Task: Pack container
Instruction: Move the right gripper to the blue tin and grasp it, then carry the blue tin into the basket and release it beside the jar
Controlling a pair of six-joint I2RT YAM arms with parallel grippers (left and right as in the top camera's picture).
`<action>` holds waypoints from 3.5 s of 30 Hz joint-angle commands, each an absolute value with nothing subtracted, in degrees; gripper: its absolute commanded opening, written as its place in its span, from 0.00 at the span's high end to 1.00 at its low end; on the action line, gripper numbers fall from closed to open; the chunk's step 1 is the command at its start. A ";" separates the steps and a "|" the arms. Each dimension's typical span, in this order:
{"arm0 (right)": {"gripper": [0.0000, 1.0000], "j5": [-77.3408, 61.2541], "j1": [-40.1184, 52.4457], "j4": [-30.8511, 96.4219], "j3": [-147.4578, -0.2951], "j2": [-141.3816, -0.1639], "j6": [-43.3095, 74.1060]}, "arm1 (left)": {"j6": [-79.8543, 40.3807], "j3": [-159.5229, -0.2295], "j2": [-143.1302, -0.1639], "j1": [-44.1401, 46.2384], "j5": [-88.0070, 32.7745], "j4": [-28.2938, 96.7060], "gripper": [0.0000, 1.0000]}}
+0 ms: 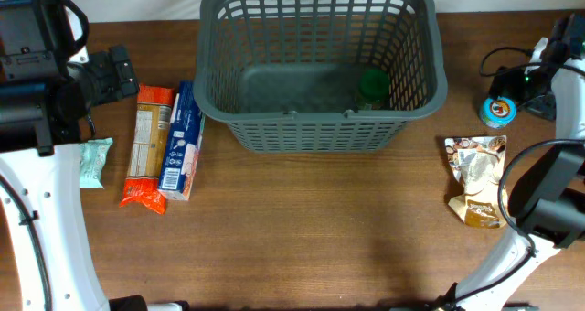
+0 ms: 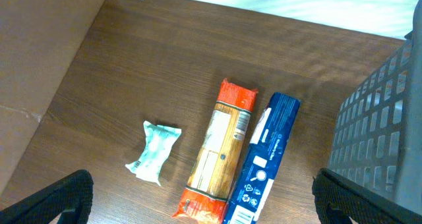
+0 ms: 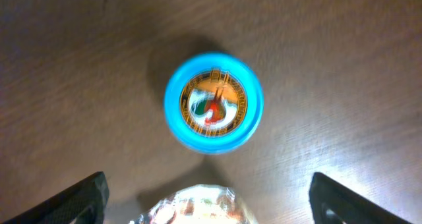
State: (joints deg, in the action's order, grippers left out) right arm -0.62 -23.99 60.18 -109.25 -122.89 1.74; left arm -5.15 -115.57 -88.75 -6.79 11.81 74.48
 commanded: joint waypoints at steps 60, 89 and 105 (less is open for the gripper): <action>0.87 -12.67 -24.77 77.82 -144.07 -135.55 6.28 | -4.23 -115.55 -89.19 -7.03 11.40 74.59 0.01; 0.95 -3.18 11.84 89.10 -176.11 -124.75 3.20 | -4.23 -115.55 -89.19 -7.03 11.38 74.59 0.01; 0.96 1.76 16.88 74.08 -144.31 -127.87 3.25 | -4.23 -115.55 -89.19 -7.03 11.40 74.59 0.01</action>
